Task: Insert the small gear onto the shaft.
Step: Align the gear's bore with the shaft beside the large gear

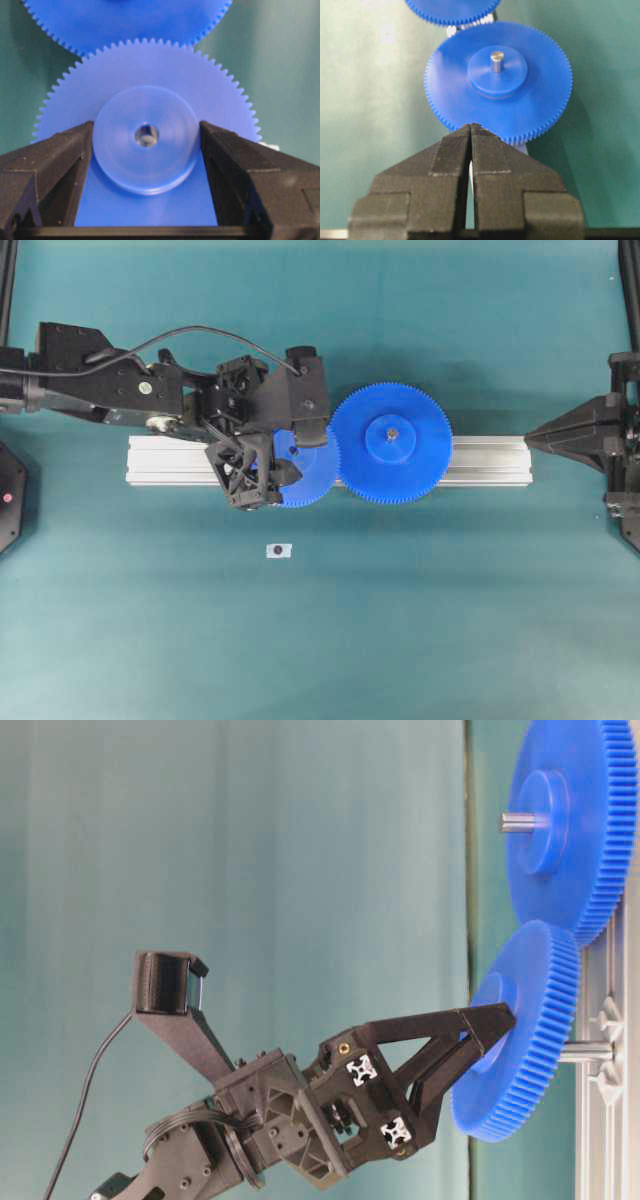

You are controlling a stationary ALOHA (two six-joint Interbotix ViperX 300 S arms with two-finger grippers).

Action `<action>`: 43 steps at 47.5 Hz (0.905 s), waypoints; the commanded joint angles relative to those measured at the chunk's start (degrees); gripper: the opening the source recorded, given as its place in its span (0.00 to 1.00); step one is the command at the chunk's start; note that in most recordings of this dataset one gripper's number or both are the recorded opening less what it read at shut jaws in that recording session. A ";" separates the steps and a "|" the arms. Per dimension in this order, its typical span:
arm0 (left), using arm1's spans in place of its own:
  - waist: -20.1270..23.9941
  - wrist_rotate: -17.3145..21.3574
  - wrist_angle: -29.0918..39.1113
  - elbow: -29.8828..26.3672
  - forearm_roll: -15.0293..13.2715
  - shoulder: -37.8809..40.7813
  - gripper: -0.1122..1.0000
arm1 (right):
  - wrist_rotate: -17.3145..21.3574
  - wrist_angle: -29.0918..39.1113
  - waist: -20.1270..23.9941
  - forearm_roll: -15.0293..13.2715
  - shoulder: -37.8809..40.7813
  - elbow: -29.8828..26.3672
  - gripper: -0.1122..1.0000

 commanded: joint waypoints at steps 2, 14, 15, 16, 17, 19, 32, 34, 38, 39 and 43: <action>-0.35 -0.79 1.41 -0.44 0.18 -2.20 0.75 | 0.53 -0.62 -0.18 0.09 0.35 -0.53 0.13; -2.29 -1.32 3.96 -0.44 0.09 -3.16 0.75 | 0.53 -0.62 -0.09 0.09 0.35 -0.53 0.13; -2.46 -1.32 3.96 -0.44 0.18 -3.08 0.75 | 0.53 -0.62 -0.09 0.09 0.44 -0.44 0.13; -2.72 -1.32 3.96 -0.44 0.09 -2.99 0.75 | 0.53 -0.62 -0.18 0.09 0.35 -0.44 0.13; -2.81 -1.41 3.96 -0.44 0.18 -2.81 0.75 | 0.53 -0.70 -0.18 0.09 0.44 -0.35 0.13; -3.08 -1.41 3.96 -0.44 0.18 -2.81 0.75 | 0.53 -0.97 -0.26 0.09 0.35 -0.18 0.13; -3.16 -1.23 3.25 -0.88 0.18 -1.93 0.75 | 0.53 -2.11 -1.05 0.09 0.35 0.00 0.13; -2.99 -1.23 3.16 -1.05 0.18 -1.93 0.75 | 0.53 -2.11 -1.14 0.09 0.44 0.09 0.13; -2.81 -1.23 3.16 -1.32 0.18 -2.20 0.75 | 0.53 -2.11 -1.14 0.09 0.44 0.09 0.13; -2.72 -1.23 3.08 -1.49 0.18 -2.20 0.75 | 0.53 -2.11 -1.14 0.09 0.35 0.09 0.13; -2.72 -0.79 2.02 -1.67 0.09 -2.29 0.75 | 0.44 -2.11 -1.14 0.09 0.35 0.09 0.13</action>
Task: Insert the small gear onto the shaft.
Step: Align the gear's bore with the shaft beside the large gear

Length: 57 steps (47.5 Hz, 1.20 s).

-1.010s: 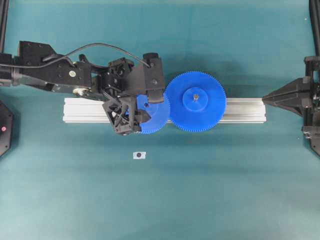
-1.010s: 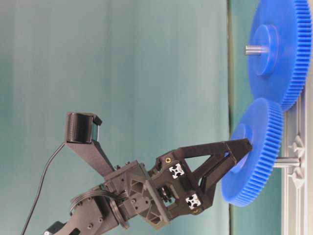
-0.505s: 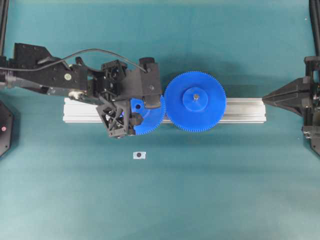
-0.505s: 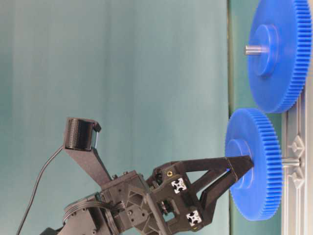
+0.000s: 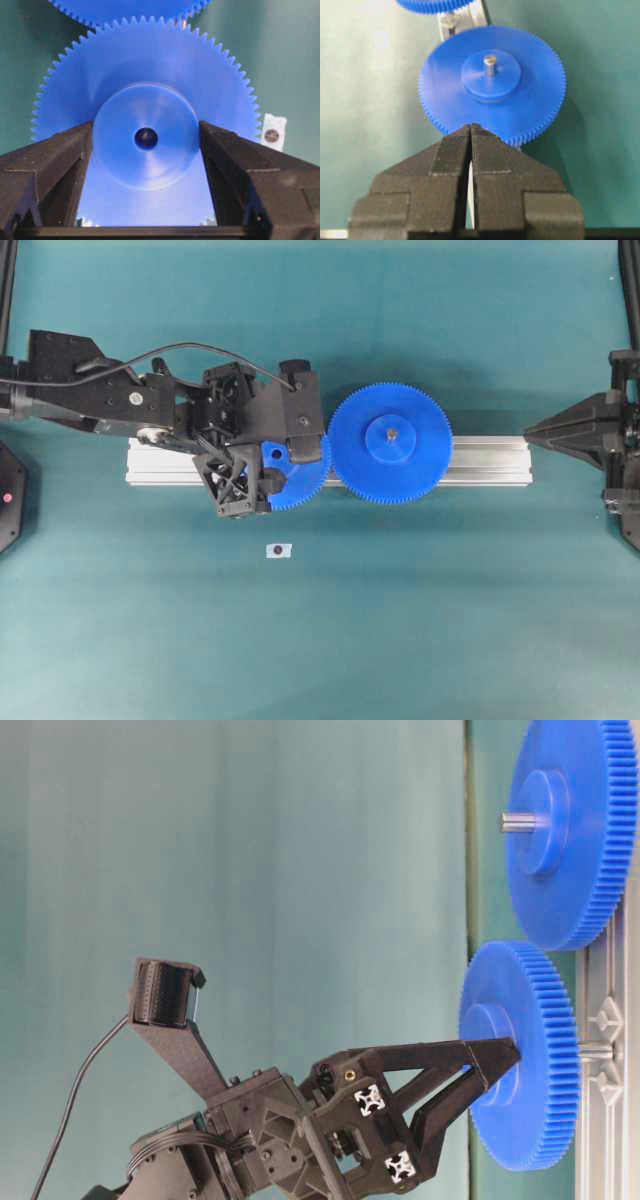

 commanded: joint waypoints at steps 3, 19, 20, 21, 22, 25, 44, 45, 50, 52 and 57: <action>-0.44 0.26 -1.93 -1.58 -0.18 -1.05 0.75 | 0.44 -0.53 -0.18 0.09 0.35 -0.53 0.13; -0.44 0.09 -2.99 -2.02 -0.18 -0.44 0.77 | 0.44 -0.53 -0.18 0.09 0.35 -0.53 0.13; -0.44 0.09 -2.99 -2.20 -0.18 -0.53 0.78 | 0.53 -0.53 -0.18 0.09 0.44 -0.53 0.13; -0.44 0.09 -2.99 -2.29 -0.26 -0.53 0.78 | 0.44 -0.53 -0.26 0.09 0.35 -0.53 0.13; -0.44 0.18 -2.99 -2.46 -0.18 -0.70 0.78 | 0.44 -0.53 -0.18 0.09 0.35 -0.53 0.13; -0.35 0.26 -2.99 -2.81 -0.18 -0.88 0.77 | 0.44 -0.53 -0.18 0.09 0.35 -0.62 0.13; 0.62 0.35 -1.85 -4.31 -0.18 -0.70 0.78 | 0.44 -0.53 -0.18 0.09 0.35 -0.53 0.13; 0.79 0.35 -1.76 -4.39 -0.18 -0.62 0.78 | 0.44 -0.53 -0.26 0.09 0.26 -0.53 0.13; 1.23 0.35 -1.49 -4.22 -0.18 -0.35 0.78 | 0.44 -0.53 -0.35 0.09 0.09 -0.44 0.13; 1.49 0.44 -1.49 -4.04 -0.18 -0.18 0.78 | 0.44 -0.53 -0.35 0.09 0.00 -0.44 0.13; 1.93 0.53 -1.49 -3.43 -0.18 0.00 0.78 | 0.44 -0.53 -0.35 0.09 -0.35 -0.44 0.13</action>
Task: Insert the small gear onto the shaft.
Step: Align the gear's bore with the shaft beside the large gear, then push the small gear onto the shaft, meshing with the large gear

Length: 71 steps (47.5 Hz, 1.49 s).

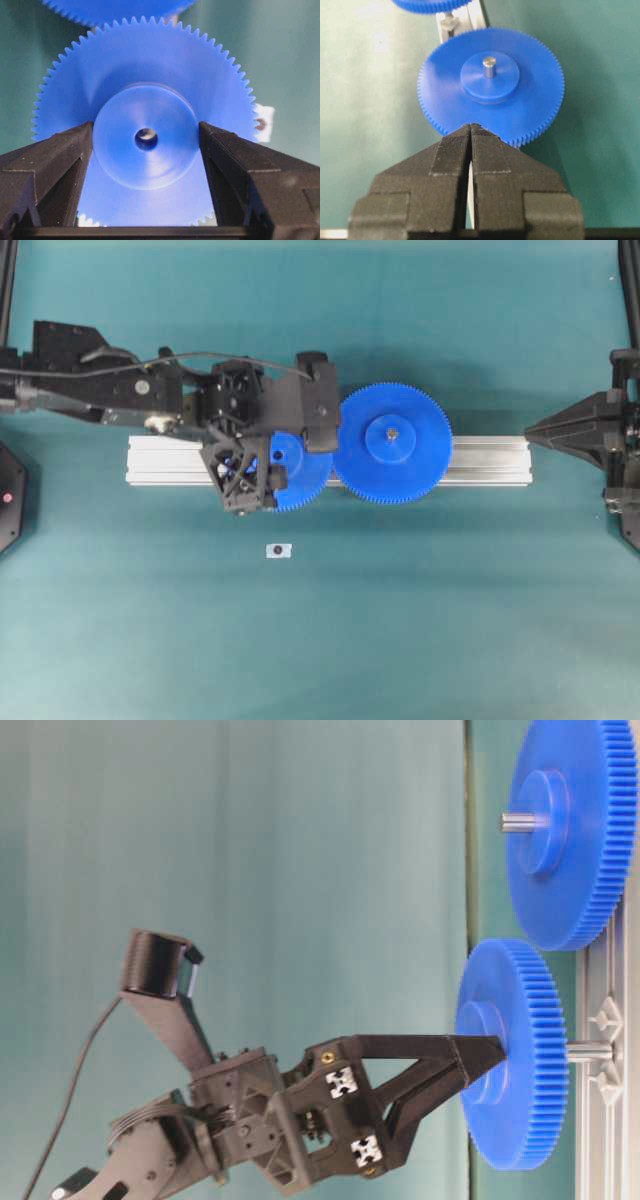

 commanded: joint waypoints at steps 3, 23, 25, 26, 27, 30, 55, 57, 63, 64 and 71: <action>0.18 0.35 -0.26 -0.35 0.09 -0.62 0.78 | 0.44 -0.53 -0.18 0.09 -0.09 -0.53 0.13; 0.26 0.18 -0.26 0.09 0.00 1.05 0.85 | 0.53 -0.53 -0.44 0.09 -0.44 -0.35 0.13; 0.18 0.18 -0.26 0.09 0.09 0.97 0.86 | 0.44 -0.53 -0.44 0.09 -0.44 -0.35 0.13; 0.18 0.18 -0.26 0.09 0.09 0.88 0.86 | 0.53 -0.44 -0.44 0.09 -0.44 -0.44 0.13; 0.18 0.18 -0.26 0.09 0.09 0.79 0.87 | 0.53 -0.53 -0.53 0.09 -0.53 -0.35 0.13; 0.26 0.26 -0.26 0.00 0.09 0.70 0.88 | 0.53 -0.53 -0.53 0.09 -0.44 -0.35 0.13; 0.26 -0.62 2.29 0.97 0.09 -7.03 0.88 | 0.53 -0.53 -0.53 0.09 -0.44 -0.35 0.13; 0.18 -0.79 2.29 1.32 0.09 -8.09 0.88 | 0.44 -0.44 -0.53 0.09 -0.44 -0.44 0.13; 0.18 -0.70 2.29 2.20 0.09 -11.25 0.88 | 0.53 -0.53 -0.53 0.09 -0.44 -0.44 0.13; 0.18 -0.70 2.29 2.37 0.09 -11.78 0.88 | 0.44 -0.53 -0.53 0.09 -0.44 -0.35 0.13; 0.26 -0.70 2.20 3.96 0.09 -15.73 0.88 | 0.53 -0.53 -0.53 0.09 -0.44 -0.35 0.13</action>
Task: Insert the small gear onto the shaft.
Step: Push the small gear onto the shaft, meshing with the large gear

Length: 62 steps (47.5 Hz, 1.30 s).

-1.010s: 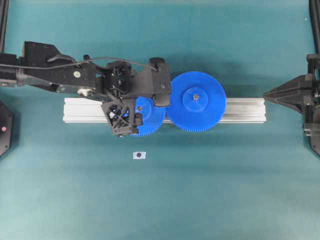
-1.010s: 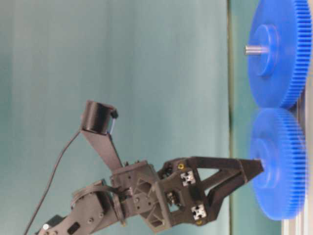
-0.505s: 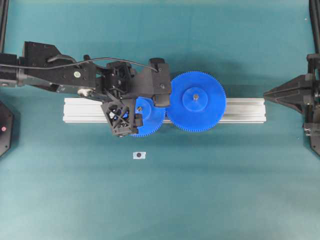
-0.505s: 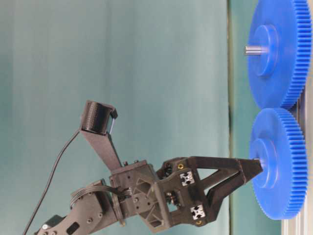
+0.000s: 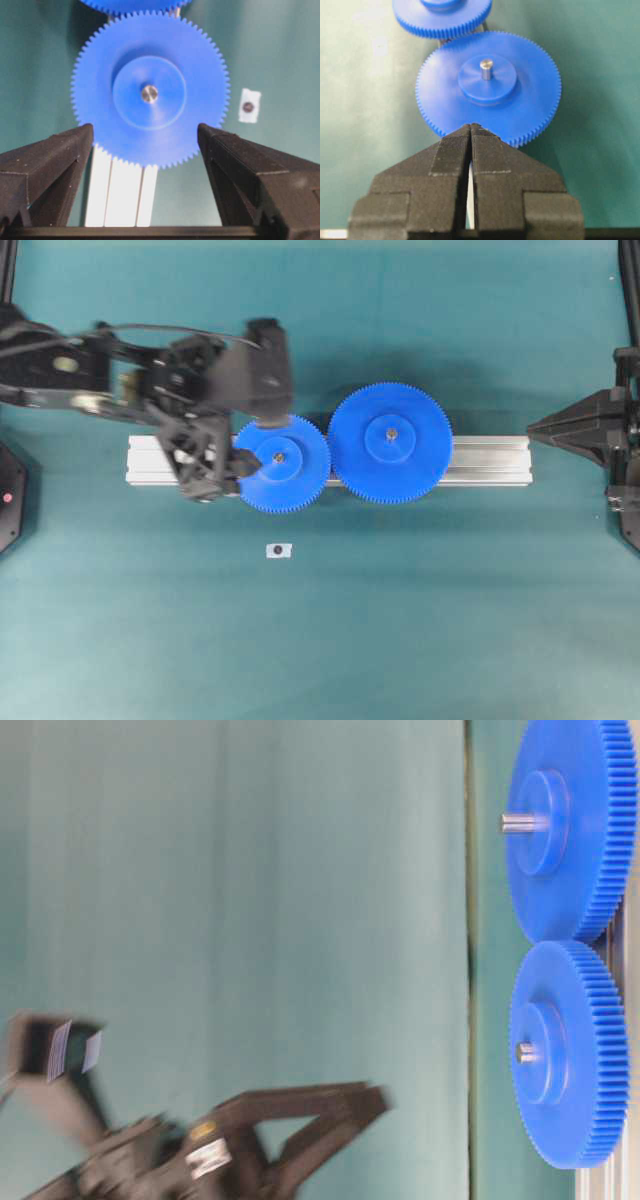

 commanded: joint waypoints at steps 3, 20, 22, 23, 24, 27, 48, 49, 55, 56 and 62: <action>0.09 0.09 -0.79 0.88 0.09 -3.87 0.88 | 0.53 -0.53 -0.18 0.09 0.35 -0.62 0.13; 0.09 -0.53 -16.79 5.63 0.00 1.41 0.88 | 0.53 -0.53 -0.26 0.18 0.26 -0.70 0.13; 0.09 -0.88 -18.19 5.80 0.09 2.55 0.88 | 0.53 -0.53 -0.26 0.18 0.26 -0.70 0.13; 0.18 -1.23 -18.81 5.89 0.09 3.25 0.88 | 0.53 -0.53 -0.26 0.18 0.26 -0.70 0.13; 0.09 -1.49 -19.07 5.98 0.00 3.96 0.88 | 0.53 -0.53 -0.26 0.18 0.26 -0.70 0.13; 0.18 -2.72 -19.07 6.15 0.00 6.06 0.88 | 0.53 -0.53 -0.26 0.26 0.18 -0.70 0.13; 0.00 -10.99 -19.07 7.12 0.09 12.48 0.88 | 0.53 -0.26 -0.26 0.26 -0.62 -0.62 0.13; 0.09 -10.99 -18.98 7.12 0.09 12.13 0.88 | 0.53 -0.26 -0.26 0.26 -0.62 -0.62 0.13; 0.79 -10.37 -18.02 6.24 0.09 8.96 0.88 | 0.53 -0.18 -0.26 0.26 -0.70 -0.62 0.13; 0.88 -10.28 -17.84 6.15 0.00 8.35 0.88 | 0.53 -0.18 -0.26 0.26 -0.70 -0.62 0.13; 1.67 -10.11 -17.31 5.80 0.09 5.45 0.88 | 0.53 -0.09 -0.26 0.26 -0.70 -0.53 0.13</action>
